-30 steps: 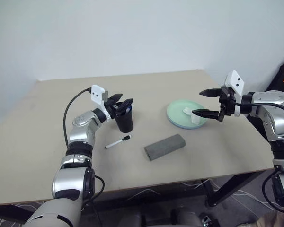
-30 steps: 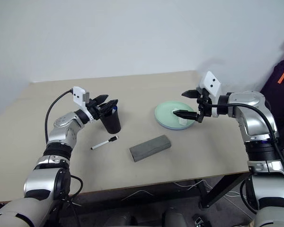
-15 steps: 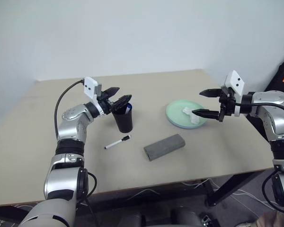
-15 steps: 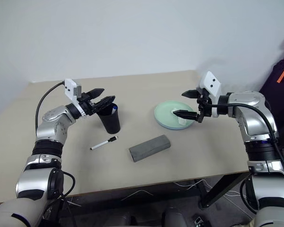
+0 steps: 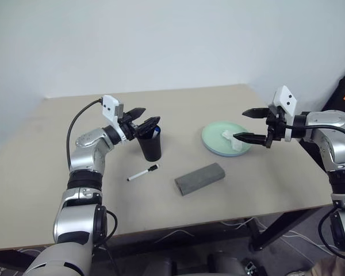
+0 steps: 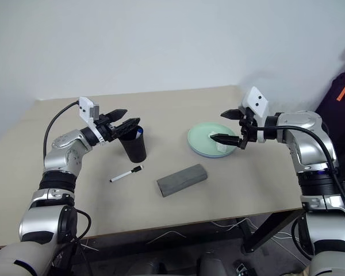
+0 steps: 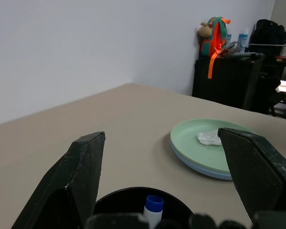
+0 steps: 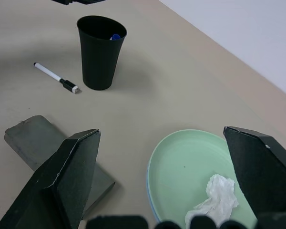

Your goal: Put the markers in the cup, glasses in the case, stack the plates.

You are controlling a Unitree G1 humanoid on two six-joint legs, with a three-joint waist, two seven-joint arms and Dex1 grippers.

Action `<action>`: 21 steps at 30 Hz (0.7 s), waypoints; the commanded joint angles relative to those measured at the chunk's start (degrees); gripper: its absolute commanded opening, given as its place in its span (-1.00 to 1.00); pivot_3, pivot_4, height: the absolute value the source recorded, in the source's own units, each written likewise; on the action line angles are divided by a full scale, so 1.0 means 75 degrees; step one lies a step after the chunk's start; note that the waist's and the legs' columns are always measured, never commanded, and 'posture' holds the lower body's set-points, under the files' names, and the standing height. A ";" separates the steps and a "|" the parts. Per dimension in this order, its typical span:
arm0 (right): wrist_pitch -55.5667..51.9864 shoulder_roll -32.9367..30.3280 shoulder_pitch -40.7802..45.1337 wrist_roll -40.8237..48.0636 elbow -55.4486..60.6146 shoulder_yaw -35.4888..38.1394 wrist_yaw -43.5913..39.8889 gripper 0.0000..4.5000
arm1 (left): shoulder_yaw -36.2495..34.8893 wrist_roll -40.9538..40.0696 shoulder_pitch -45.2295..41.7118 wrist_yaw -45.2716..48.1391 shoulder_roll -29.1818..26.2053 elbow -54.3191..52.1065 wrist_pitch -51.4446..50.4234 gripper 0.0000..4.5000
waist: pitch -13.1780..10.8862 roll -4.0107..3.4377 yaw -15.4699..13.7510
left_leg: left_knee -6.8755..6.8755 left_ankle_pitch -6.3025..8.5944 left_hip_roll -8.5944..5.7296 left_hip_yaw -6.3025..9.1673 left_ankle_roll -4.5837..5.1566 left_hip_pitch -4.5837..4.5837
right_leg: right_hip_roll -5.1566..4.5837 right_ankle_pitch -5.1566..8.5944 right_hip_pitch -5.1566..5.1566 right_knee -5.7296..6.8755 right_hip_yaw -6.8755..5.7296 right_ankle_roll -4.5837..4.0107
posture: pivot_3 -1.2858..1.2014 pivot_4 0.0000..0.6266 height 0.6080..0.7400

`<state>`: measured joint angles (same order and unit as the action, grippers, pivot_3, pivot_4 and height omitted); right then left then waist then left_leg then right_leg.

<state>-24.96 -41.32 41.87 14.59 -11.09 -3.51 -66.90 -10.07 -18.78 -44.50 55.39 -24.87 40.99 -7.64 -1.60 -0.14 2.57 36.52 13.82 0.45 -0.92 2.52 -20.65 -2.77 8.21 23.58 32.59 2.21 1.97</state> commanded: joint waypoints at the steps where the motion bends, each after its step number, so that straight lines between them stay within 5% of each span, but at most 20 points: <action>1: 0.0073 -0.0003 0.0168 0.0090 0.0063 0.0130 0.0013 1.00 | -0.0080 -0.0102 -0.0097 0.0000 -0.0071 -0.0342 0.0044 0.78 | 0.0000 0.0000 0.0000 | 0.0000 0.0000 0.0000 0.0000 0.0000 0.0000 | 0.0000 0.0000 0.0000 0.0000 0.0000 0.0000 | 0.03 -1.00 0.80; 9: 0.0073 -0.0003 0.0168 0.0090 0.0063 0.0130 0.0013 1.00 | -0.0080 -0.0103 -0.0097 0.0000 -0.0071 -0.0343 0.0043 0.78 | 0.0000 0.0000 0.0000 | 0.0000 0.0000 0.0000 -0.0001 0.0000 -0.0001 | 0.0000 0.0000 0.0000 -0.0001 0.0000 0.0000 | 0.03 -1.00 0.80; 11: 0.0095 0.0021 0.0146 0.0099 0.0064 0.0120 -0.0001 1.00 | 0.0678 -0.0278 0.1162 0.2195 -0.1422 -0.2161 -0.0756 0.78 | 0.0001 0.0003 0.0123 | -0.0004 0.0000 0.0000 -0.0001 0.0000 -0.0002 | 0.0000 0.0000 0.0004 0.0000 0.0001 0.0000 | 0.03 -1.00 0.80; 13: 0.0107 0.0037 0.0137 0.0093 0.0066 0.0119 -0.0006 1.00 | 0.0987 -0.0462 0.1762 0.3068 -0.2040 -0.3087 -0.1176 0.78 | 0.0001 0.0002 0.0242 | -0.0044 0.0007 0.0014 -0.0028 -0.0010 0.0007 | 0.0005 0.0004 0.0005 0.0009 0.0020 -0.0007 | 0.03 -1.00 0.80; 21: 0.0116 0.0055 0.0127 0.0095 0.0063 0.0135 -0.0006 1.00 | 0.0920 -0.0586 0.1912 0.3034 -0.2140 -0.3498 -0.1515 0.78 | -0.0001 0.0008 0.0000 | -0.0024 0.0007 0.0016 -0.0022 -0.0011 -0.0002 | -0.0007 0.0016 0.0024 0.0010 -0.0004 -0.0025 | 0.03 -1.00 0.80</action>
<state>-24.78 -40.43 41.59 14.60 -11.87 -3.63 -66.92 -2.67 -22.23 -29.26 78.04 -40.40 16.44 -18.93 -1.61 -0.08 2.57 36.34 13.87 0.57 -1.08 2.44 -20.66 -2.82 8.33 23.75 32.66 2.18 1.78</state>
